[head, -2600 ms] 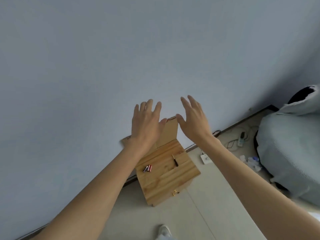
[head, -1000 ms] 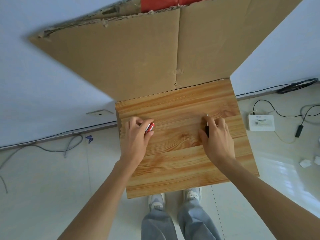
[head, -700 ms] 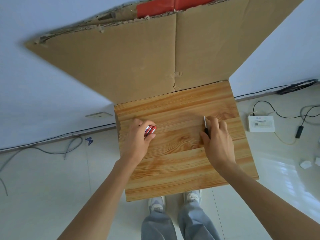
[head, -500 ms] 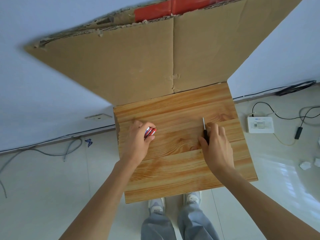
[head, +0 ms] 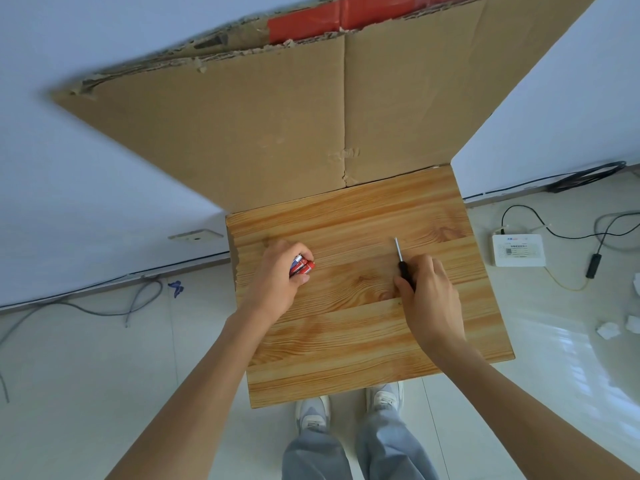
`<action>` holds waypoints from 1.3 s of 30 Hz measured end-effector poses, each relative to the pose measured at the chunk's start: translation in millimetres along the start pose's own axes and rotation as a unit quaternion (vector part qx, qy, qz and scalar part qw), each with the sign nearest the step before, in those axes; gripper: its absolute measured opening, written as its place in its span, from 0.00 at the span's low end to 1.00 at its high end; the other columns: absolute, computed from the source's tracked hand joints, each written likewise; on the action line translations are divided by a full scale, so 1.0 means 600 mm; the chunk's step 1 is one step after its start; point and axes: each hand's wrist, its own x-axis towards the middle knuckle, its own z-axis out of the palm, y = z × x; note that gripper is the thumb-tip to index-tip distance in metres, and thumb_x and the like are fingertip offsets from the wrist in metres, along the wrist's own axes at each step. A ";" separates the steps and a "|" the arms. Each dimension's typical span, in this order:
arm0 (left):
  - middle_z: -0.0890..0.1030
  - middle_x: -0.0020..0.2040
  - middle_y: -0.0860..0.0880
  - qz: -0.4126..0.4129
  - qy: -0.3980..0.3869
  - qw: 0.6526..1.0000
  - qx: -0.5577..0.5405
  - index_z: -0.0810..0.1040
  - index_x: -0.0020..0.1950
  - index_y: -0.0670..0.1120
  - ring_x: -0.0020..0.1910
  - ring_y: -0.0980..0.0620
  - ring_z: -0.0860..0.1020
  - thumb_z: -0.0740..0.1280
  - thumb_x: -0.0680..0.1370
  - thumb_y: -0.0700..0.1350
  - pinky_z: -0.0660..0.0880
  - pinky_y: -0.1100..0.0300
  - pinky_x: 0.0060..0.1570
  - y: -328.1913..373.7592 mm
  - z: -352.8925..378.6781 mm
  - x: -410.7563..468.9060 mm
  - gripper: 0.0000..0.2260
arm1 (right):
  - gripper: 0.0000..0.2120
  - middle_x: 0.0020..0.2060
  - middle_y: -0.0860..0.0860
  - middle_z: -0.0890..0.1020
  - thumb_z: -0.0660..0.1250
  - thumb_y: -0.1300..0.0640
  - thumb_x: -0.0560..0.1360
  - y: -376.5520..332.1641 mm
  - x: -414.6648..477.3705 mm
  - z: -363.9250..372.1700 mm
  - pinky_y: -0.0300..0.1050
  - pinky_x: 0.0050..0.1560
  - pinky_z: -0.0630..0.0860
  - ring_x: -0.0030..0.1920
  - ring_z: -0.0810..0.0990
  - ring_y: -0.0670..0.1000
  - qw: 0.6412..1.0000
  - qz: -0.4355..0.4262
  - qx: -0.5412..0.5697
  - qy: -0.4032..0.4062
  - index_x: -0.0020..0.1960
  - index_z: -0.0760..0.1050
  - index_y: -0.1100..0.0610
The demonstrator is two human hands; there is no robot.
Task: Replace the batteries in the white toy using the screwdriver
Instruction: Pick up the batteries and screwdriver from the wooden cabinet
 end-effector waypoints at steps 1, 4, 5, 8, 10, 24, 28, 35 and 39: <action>0.73 0.60 0.54 0.003 -0.004 1.000 0.009 0.77 0.58 0.57 0.61 0.49 0.75 0.75 0.80 0.40 0.80 0.49 0.59 0.001 -0.001 0.001 0.15 | 0.08 0.54 0.51 0.78 0.69 0.55 0.83 -0.001 0.000 0.000 0.55 0.42 0.80 0.46 0.80 0.56 1.000 0.000 -0.001 0.000 0.60 0.73 0.54; 0.73 0.61 0.53 0.010 -0.013 0.999 0.033 0.77 0.59 0.55 0.62 0.51 0.73 0.75 0.80 0.40 0.74 0.55 0.59 0.003 -0.002 0.004 0.14 | 0.08 0.52 0.51 0.78 0.69 0.55 0.83 -0.002 0.000 0.001 0.55 0.42 0.79 0.45 0.80 0.56 1.000 -0.001 -0.007 0.000 0.59 0.74 0.56; 0.73 0.61 0.53 0.010 -0.016 0.999 0.037 0.77 0.59 0.55 0.61 0.52 0.72 0.75 0.80 0.39 0.72 0.56 0.58 0.003 -0.003 0.005 0.14 | 0.08 0.52 0.51 0.78 0.69 0.56 0.83 -0.003 -0.001 0.001 0.55 0.42 0.79 0.44 0.80 0.56 1.000 0.001 -0.009 0.001 0.59 0.74 0.56; 0.74 0.62 0.53 0.010 -0.019 0.999 0.045 0.77 0.60 0.53 0.61 0.52 0.73 0.74 0.81 0.39 0.70 0.58 0.57 0.005 -0.004 0.004 0.13 | 0.08 0.51 0.51 0.78 0.70 0.56 0.83 -0.006 -0.001 0.001 0.52 0.41 0.77 0.44 0.79 0.55 1.000 0.002 -0.011 0.001 0.59 0.75 0.57; 0.77 0.62 0.54 0.011 -0.015 0.999 0.047 0.76 0.60 0.53 0.60 0.52 0.75 0.72 0.82 0.38 0.71 0.58 0.56 0.006 -0.004 0.005 0.12 | 0.07 0.51 0.51 0.78 0.70 0.56 0.83 -0.007 -0.002 0.001 0.49 0.40 0.73 0.43 0.78 0.54 1.000 0.003 -0.013 0.001 0.59 0.75 0.57; 0.82 0.58 0.50 -0.063 0.001 0.994 -0.088 0.84 0.60 0.53 0.41 0.52 0.87 0.74 0.80 0.37 0.80 0.69 0.39 0.001 -0.016 0.006 0.13 | 0.06 0.47 0.52 0.79 0.71 0.57 0.82 -0.017 -0.011 0.001 0.49 0.39 0.72 0.42 0.78 0.55 0.999 0.020 -0.031 0.011 0.53 0.78 0.59; 0.83 0.59 0.50 -0.062 0.003 0.991 -0.115 0.85 0.59 0.54 0.43 0.53 0.88 0.74 0.80 0.35 0.86 0.57 0.47 -0.003 -0.021 0.004 0.15 | 0.05 0.46 0.51 0.79 0.70 0.57 0.83 -0.021 -0.018 -0.002 0.49 0.39 0.72 0.41 0.77 0.55 0.999 0.026 -0.024 0.010 0.52 0.78 0.59; 0.86 0.55 0.46 -0.068 0.009 0.976 -0.208 0.87 0.58 0.47 0.55 0.48 0.86 0.75 0.79 0.32 0.87 0.50 0.51 0.005 -0.030 -0.003 0.12 | 0.06 0.48 0.50 0.82 0.69 0.55 0.84 -0.046 -0.033 -0.014 0.52 0.42 0.77 0.44 0.81 0.55 0.999 0.031 0.005 0.023 0.55 0.79 0.58; 0.88 0.53 0.46 -0.069 0.000 0.970 -0.231 0.86 0.62 0.45 0.54 0.48 0.88 0.75 0.79 0.33 0.86 0.50 0.54 0.026 -0.046 -0.011 0.13 | 0.06 0.46 0.49 0.83 0.69 0.54 0.83 -0.072 -0.042 -0.027 0.53 0.43 0.79 0.42 0.81 0.52 0.998 0.031 0.040 0.030 0.55 0.80 0.56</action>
